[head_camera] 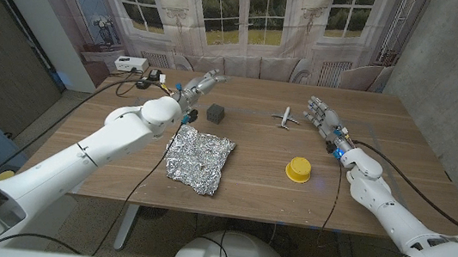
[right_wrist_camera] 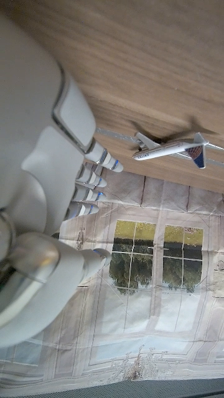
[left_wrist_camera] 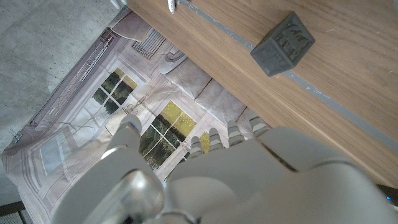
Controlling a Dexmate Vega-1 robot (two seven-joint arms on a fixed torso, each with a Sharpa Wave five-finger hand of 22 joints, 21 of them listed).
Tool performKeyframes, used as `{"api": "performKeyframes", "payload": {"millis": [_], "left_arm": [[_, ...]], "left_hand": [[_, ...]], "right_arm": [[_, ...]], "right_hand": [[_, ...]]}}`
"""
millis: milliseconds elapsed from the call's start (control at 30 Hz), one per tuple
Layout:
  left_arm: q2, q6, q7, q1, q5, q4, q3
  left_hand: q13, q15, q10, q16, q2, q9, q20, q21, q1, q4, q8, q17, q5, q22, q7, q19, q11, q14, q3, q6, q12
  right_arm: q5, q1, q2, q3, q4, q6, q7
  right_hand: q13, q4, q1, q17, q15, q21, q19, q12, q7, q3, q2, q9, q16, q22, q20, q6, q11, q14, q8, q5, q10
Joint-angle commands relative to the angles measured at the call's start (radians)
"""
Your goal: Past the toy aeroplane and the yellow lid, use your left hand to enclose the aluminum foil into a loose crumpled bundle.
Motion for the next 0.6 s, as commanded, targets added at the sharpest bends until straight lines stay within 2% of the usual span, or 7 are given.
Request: {"api": "performKeyframes", "payload": {"millis": [33,167,300,367,500,533,600], "left_arm": [[0.053,0.3,0.169,0.07,0.1,-0.221,-0.004],[0.062,0.432,0.205,0.07,0.127,-0.274,0.002],[0.069,0.492,0.219,0.082,0.127,-0.297,-0.013],[0.071,0.513,0.218,0.087,0.121,-0.302,-0.022],[0.08,0.573,0.211,0.068,0.119,-0.301,-0.016],[0.083,0.586,0.204,0.06,0.117,-0.297,-0.013],[0.093,0.611,0.186,0.037,0.115,-0.288,0.001]], "left_hand": [[0.003,-0.001,0.038,0.007,-0.002,0.005,0.002,0.014,0.05,-0.003,0.015,0.002,0.005,0.003,0.011,0.043,0.001,0.03,0.014,0.033,0.02],[0.003,-0.01,0.076,0.013,-0.005,0.005,0.005,0.02,0.088,-0.004,0.02,0.002,0.004,0.003,0.013,0.069,-0.003,0.06,0.021,0.056,0.032],[0.004,-0.017,0.09,0.015,-0.009,0.006,0.006,0.025,0.122,-0.004,0.027,0.002,0.004,0.003,0.029,0.093,0.001,0.081,0.025,0.085,0.035],[0.005,-0.019,0.098,0.015,-0.011,0.006,0.007,0.024,0.13,-0.004,0.03,0.002,0.003,0.002,0.028,0.096,0.001,0.085,0.026,0.095,0.037],[0.006,-0.025,0.115,0.018,-0.019,0.006,0.008,0.021,0.152,-0.002,0.034,0.003,0.003,0.002,0.035,0.099,0.001,0.103,0.025,0.119,0.042],[0.008,-0.035,0.165,0.023,-0.027,0.007,0.006,0.018,0.171,0.002,0.033,0.004,0.002,0.002,0.036,0.102,-0.016,0.129,0.023,0.134,0.059],[0.009,-0.044,0.197,0.027,-0.03,0.007,0.006,0.019,0.18,0.005,0.035,0.005,0.002,0.002,0.04,0.111,-0.018,0.144,0.021,0.15,0.069]], "right_arm": [[0.001,-0.065,-0.028,0.005,-0.094,-0.002,-0.035],[-0.003,-0.078,-0.038,0.004,-0.123,-0.008,-0.048],[-0.01,-0.079,-0.041,-0.002,-0.132,-0.004,-0.047],[-0.011,-0.082,-0.041,-0.004,-0.146,-0.014,-0.061],[-0.015,-0.075,-0.036,-0.01,-0.14,-0.011,-0.057],[-0.013,-0.074,-0.033,-0.011,-0.139,-0.012,-0.059],[-0.014,-0.067,-0.028,-0.014,-0.13,-0.009,-0.053]], "right_hand": [[0.0,-0.006,0.006,0.0,0.003,0.004,0.004,0.001,0.002,0.001,-0.002,0.003,0.001,0.002,0.003,0.013,0.006,-0.001,0.007,0.004,0.006],[0.0,-0.006,0.006,0.0,0.003,0.004,0.004,0.001,0.002,0.001,-0.002,0.003,0.0,0.002,0.003,0.013,0.006,0.0,0.007,0.004,0.007],[0.0,-0.006,0.006,-0.001,0.003,0.004,0.004,0.001,0.002,0.0,-0.002,0.003,0.0,0.002,0.003,0.013,0.006,0.0,0.007,0.004,0.008],[0.0,-0.006,0.005,-0.001,0.002,0.005,0.005,0.001,0.002,0.0,-0.002,0.003,0.001,0.002,0.003,0.015,0.006,0.001,0.007,0.004,0.008],[0.0,-0.006,0.005,-0.001,0.003,0.005,0.004,0.001,0.003,-0.001,-0.002,0.003,0.0,0.002,0.003,0.014,0.006,0.001,0.007,0.004,0.008],[0.0,-0.006,0.005,-0.001,0.002,0.004,0.004,0.001,0.003,-0.001,-0.002,0.003,0.0,0.002,0.003,0.014,0.006,0.0,0.007,0.004,0.008],[-0.001,-0.006,0.004,-0.001,0.004,0.004,0.004,0.001,0.002,-0.001,-0.002,0.003,0.0,0.002,0.004,0.015,0.005,0.0,0.007,0.004,0.008]]}}
